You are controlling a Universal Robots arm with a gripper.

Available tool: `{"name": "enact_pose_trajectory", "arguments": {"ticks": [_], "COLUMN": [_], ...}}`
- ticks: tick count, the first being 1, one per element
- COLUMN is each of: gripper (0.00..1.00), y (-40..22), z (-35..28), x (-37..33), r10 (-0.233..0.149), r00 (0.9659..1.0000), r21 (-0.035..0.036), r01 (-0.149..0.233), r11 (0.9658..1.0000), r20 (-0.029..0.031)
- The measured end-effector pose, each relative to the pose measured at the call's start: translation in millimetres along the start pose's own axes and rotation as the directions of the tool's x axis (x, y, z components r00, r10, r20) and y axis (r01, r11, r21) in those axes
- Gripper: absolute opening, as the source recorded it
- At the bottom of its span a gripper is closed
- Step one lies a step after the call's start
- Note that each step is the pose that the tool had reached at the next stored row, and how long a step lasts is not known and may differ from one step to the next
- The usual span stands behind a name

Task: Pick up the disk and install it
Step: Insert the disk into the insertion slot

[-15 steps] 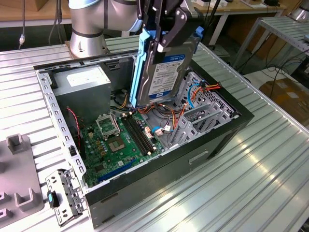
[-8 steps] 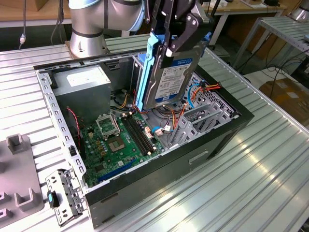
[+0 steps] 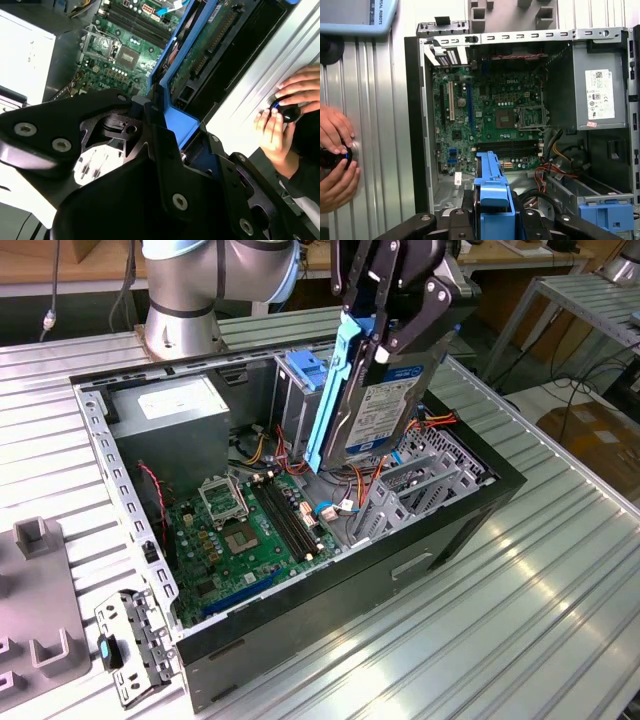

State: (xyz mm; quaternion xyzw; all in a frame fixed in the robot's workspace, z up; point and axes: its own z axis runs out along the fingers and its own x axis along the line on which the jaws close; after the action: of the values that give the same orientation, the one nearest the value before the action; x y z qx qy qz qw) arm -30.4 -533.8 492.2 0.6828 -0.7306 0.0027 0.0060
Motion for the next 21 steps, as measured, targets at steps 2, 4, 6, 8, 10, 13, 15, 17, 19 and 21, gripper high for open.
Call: {"name": "enact_pose_trajectory", "arguments": {"ticks": [2, 4, 6, 8, 10, 13, 15, 17, 19, 21], "gripper": [0.37, 0.37, 0.37, 0.37, 0.37, 0.37, 0.37, 0.37, 0.37, 0.37], "y": [-8.3, -15.0, -19.0, -20.7, -23.5, -28.6, -32.2, -38.7, -43.9, -48.1], "z": [0.3, 0.9, 2.0, 2.7, 3.5, 4.9, 5.8, 6.8, 7.6, 8.5], "x": [-0.5, -0.6, 0.6, 2.2, 6.2, 13.9, 16.2, 16.7, 17.2, 17.7], "r10": [0.0, 0.0, 0.0, 0.0, 0.0, 0.0, 0.0, 0.0, 0.0, 0.0], "r00": [1.0, 1.0, 1.0, 1.0, 1.0, 1.0, 1.0, 1.0, 1.0, 1.0], "r21": [0.0, -0.0001, 0.0, 0.0, 0.0, -0.0001, 0.0, 0.0, 0.0, 0.0], "r01": [0.0, 0.0, 0.0, 0.0, 0.0, 0.0, 0.0, 0.0, 0.0, 0.0], "r11": [1.0, 1.0, 1.0, 1.0, 1.0, 1.0, 1.0, 1.0, 1.0, 1.0], "r20": [-0.0002, -0.0004, -0.0002, -0.0001, -0.0002, -0.0002, -0.0003, -0.0002, -0.0005, -0.0006]}}
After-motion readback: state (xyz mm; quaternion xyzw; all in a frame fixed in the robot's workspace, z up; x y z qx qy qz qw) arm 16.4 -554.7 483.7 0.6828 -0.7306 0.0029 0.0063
